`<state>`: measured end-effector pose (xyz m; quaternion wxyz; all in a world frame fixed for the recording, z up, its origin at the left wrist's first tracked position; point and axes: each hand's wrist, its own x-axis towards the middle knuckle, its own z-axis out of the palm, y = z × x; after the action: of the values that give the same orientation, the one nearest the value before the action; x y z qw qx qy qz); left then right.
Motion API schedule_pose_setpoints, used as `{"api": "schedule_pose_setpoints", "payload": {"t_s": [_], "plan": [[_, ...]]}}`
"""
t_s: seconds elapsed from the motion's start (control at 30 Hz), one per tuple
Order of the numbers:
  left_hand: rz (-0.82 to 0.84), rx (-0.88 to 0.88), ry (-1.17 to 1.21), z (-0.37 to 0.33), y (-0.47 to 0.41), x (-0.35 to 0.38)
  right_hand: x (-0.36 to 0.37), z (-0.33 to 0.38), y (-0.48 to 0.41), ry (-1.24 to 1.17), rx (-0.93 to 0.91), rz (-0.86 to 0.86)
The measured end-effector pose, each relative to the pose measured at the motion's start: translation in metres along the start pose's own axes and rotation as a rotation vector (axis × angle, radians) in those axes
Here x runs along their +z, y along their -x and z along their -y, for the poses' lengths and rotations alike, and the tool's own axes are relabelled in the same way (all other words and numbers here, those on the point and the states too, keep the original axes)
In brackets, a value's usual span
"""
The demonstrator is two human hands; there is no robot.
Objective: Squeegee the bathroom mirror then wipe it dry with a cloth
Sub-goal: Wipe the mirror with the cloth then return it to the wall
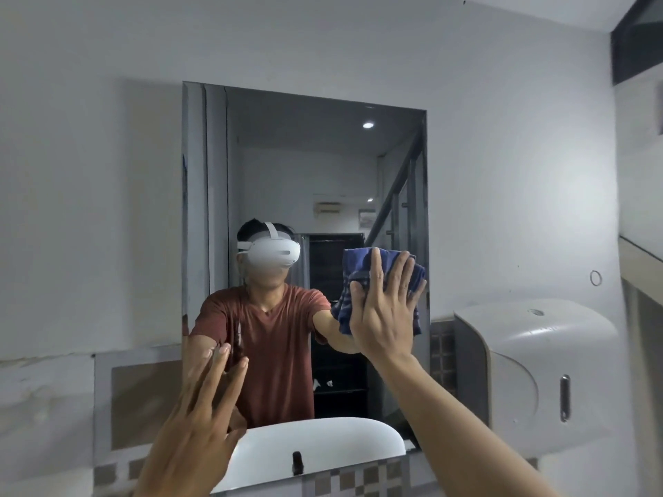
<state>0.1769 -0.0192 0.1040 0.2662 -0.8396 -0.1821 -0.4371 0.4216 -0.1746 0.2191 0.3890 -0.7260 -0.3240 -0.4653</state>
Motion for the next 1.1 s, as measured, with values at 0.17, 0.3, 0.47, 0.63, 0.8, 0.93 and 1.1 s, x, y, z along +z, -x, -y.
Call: {"api": "schedule_pose_setpoints", "payload": {"t_s": [0.17,0.3,0.47,0.63,0.8,0.93,1.1], "plan": [[0.041,-0.001,-0.036,0.001,0.003,-0.001,0.005,0.039,0.002,0.004,-0.133,0.008],[0.005,-0.034,0.062,0.001,0.01,0.002,0.009,0.075,0.002,-0.011,-0.224,0.024],[0.057,0.002,0.097,0.01,0.031,0.02,0.016,0.117,0.004,-0.06,-0.283,0.011],[0.174,-0.087,0.14,-0.001,0.034,0.003,0.02,0.148,0.01,-0.074,-0.417,0.037],[0.151,-0.098,0.143,-0.003,0.035,0.001,0.023,0.162,0.016,-0.034,-0.587,0.093],[0.135,-0.081,0.138,-0.003,0.036,0.002,0.023,0.154,0.019,-0.047,-0.724,0.123],[0.098,-0.069,0.184,-0.001,0.038,0.005,0.021,0.123,0.026,-0.018,-0.882,0.141]]}}
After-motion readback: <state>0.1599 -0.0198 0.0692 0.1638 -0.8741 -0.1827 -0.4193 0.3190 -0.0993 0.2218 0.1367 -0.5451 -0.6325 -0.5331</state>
